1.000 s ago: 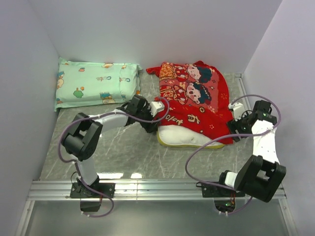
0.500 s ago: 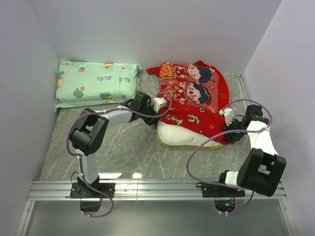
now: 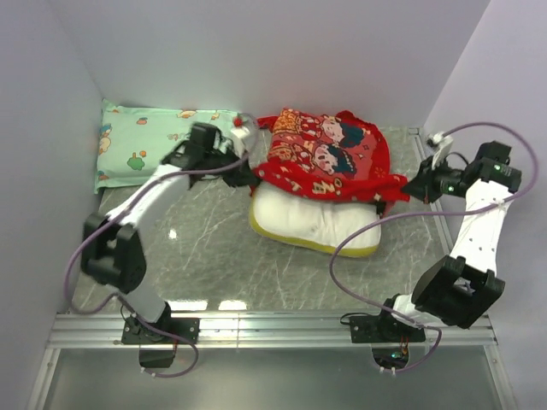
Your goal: Put the pillow into the pillowcase
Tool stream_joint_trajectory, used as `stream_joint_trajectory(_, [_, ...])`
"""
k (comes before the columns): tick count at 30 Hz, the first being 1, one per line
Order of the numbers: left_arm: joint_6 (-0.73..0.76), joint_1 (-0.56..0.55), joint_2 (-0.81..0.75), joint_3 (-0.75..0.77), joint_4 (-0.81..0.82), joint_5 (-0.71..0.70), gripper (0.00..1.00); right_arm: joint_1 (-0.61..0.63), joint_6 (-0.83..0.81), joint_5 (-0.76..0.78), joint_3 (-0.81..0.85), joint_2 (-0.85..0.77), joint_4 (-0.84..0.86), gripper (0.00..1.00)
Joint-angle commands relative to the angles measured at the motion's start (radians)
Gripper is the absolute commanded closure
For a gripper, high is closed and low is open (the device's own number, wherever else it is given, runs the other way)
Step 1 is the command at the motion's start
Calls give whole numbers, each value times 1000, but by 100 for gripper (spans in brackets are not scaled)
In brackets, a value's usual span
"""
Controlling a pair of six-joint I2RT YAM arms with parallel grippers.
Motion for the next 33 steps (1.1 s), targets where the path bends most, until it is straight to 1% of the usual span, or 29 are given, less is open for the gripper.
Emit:
stream_joint_trajectory(1, [-79, 43, -200, 125, -53, 127, 100, -19, 175, -361, 147, -42, -87, 100])
stream_joint_trajectory(3, [-103, 74, -260, 156, -38, 131, 100, -50, 360, -466, 217, -56, -21, 100])
stream_joint_trajectory(4, [-174, 88, -277, 194, -27, 139, 100, -64, 460, -501, 228, -68, 141, 100])
stream_joint_trajectory(5, [-199, 102, -304, 218, -14, 134, 100, -84, 732, -531, 219, -87, 271, 100])
stream_joint_trajectory(6, [-230, 143, -318, 243, 6, 131, 100, -96, 913, -547, 195, -143, 441, 100])
stream_joint_trajectory(7, [-304, 166, -332, 284, 73, 120, 100, -119, 1121, -526, 93, -182, 888, 100])
stream_joint_trajectory(8, [-337, 189, -356, 304, 107, 84, 100, -127, 1533, -503, 22, -226, 1154, 100])
stream_joint_trajectory(9, [-366, 232, -367, 323, 137, 59, 100, -134, 1745, -480, -55, -299, 1436, 100])
stream_joint_trajectory(10, [-427, 253, -372, 358, 190, 53, 100, -138, 1991, -438, -124, -315, 1780, 100])
stream_joint_trajectory(11, [-443, 269, -367, 379, 192, 27, 100, -133, 1996, -430, -106, -318, 1762, 100])
stream_joint_trajectory(12, [-443, 272, -357, 404, 166, -7, 100, -124, 1952, -414, -79, -317, 1673, 100])
stream_joint_trajectory(13, [-440, 272, -340, 429, 125, -24, 100, -122, 1895, -385, -28, -317, 1517, 100])
stream_joint_trajectory(14, [-434, 272, -334, 426, 102, -19, 100, -122, 1802, -371, -17, -323, 1477, 100])
stream_joint_trajectory(16, [-410, 272, -321, 420, 48, -27, 100, -122, 1758, -349, -3, -344, 1416, 100])
stream_joint_trajectory(18, [-407, 260, -285, 423, -54, -21, 100, -122, 1731, -299, 3, -364, 1371, 100])
stream_joint_trajectory(19, [-405, 255, -260, 456, -116, -6, 100, -122, 1734, -282, -5, -371, 1383, 100])
stream_joint_trajectory(20, [-408, 255, -230, 465, -154, 42, 100, -122, 1795, -254, -12, -377, 1420, 100])
stream_joint_trajectory(21, [-407, 261, -228, 484, -148, 91, 100, -122, 1836, -242, -17, -380, 1457, 100])
stream_joint_trajectory(22, [-446, 267, -264, 508, -95, 102, 100, -122, 1893, -234, 9, -377, 1492, 100])
stream_joint_trajectory(23, [-481, 275, -286, 515, -32, 110, 100, -122, 1912, -222, 27, -371, 1497, 100])
stream_joint_trajectory(24, [-520, 292, -297, 531, 73, 119, 100, -124, 1927, -187, 47, -368, 1500, 100])
stream_joint_trajectory(26, [-603, 299, -247, 716, 68, 126, 100, -124, 2002, -161, 86, -364, 1563, 100])
stream_joint_trajectory(27, [-641, 309, -223, 864, 44, 122, 100, -122, 2028, -132, 93, -366, 1586, 100])
stream_joint_trajectory(28, [-646, 313, -208, 904, 52, 90, 100, -125, 2050, -113, 103, -369, 1622, 100])
stream_joint_trajectory(29, [-646, 316, -222, 919, 66, 44, 100, -127, 2076, -95, 103, -374, 1635, 100])
stream_joint_trajectory(30, [-641, 322, -244, 882, 85, -2, 100, -128, 2076, -78, 101, -387, 1636, 100])
stream_joint_trajectory(31, [-632, 321, -307, 836, 144, -87, 100, -131, 2062, -29, 94, -397, 1612, 100])
stream_joint_trajectory(32, [-629, 321, -338, 784, 163, -119, 100, -131, 2048, -10, 87, -415, 1601, 100])
stream_joint_trajectory(33, [-630, 321, -363, 690, 171, -136, 100, -131, 2033, 11, 77, -426, 1587, 100])
